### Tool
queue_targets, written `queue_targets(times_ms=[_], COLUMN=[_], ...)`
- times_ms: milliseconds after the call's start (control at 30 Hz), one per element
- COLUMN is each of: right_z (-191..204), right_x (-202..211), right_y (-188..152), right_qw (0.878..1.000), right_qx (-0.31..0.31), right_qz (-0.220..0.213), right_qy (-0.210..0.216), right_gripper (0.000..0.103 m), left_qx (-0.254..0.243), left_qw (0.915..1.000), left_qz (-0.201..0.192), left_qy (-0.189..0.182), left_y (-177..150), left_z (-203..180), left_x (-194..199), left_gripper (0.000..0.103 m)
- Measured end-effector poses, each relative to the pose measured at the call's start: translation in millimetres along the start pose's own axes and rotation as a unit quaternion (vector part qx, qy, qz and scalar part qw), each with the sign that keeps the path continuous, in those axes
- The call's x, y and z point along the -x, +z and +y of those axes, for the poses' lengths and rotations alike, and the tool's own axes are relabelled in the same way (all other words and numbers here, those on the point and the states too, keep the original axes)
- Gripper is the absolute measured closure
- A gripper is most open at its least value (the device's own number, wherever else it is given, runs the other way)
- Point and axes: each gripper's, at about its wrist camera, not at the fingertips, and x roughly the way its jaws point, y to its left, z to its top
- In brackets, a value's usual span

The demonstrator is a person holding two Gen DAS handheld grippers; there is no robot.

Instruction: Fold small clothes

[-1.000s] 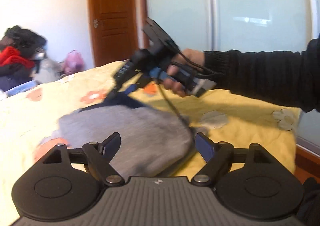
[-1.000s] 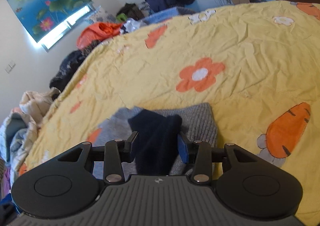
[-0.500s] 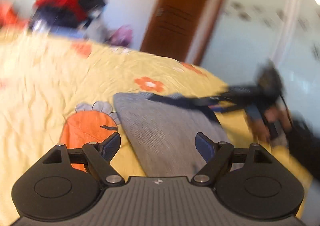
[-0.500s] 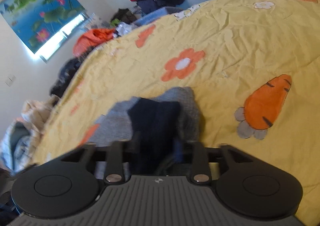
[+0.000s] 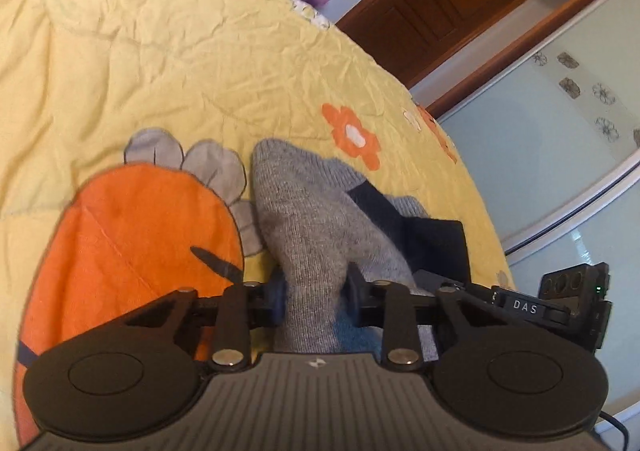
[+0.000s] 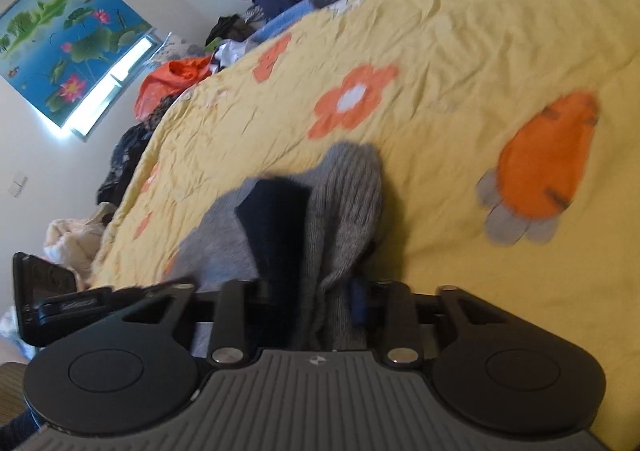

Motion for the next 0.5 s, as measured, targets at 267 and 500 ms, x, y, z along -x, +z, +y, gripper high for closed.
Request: queue_targets(times_ms=[267,500], right_z=[36,60], right_x=[-5,-72], right_y=[9,34], right_qw=[0.998,0.996], right_qx=[-0.001,-0.021], right_qz=[-0.033,-0.038], right_qy=[0.060,0.077], right_gripper=[0.070,0.068], left_qx=[-0.047,-0.056], left_qw=[0.9971,0.9897], left_qz=[-0.051,-0.066], left_qy=[0.033,0.114], left_y=[36,71], left_z=[10,39], left_x=[35,44], left_gripper=[0.084,0.083])
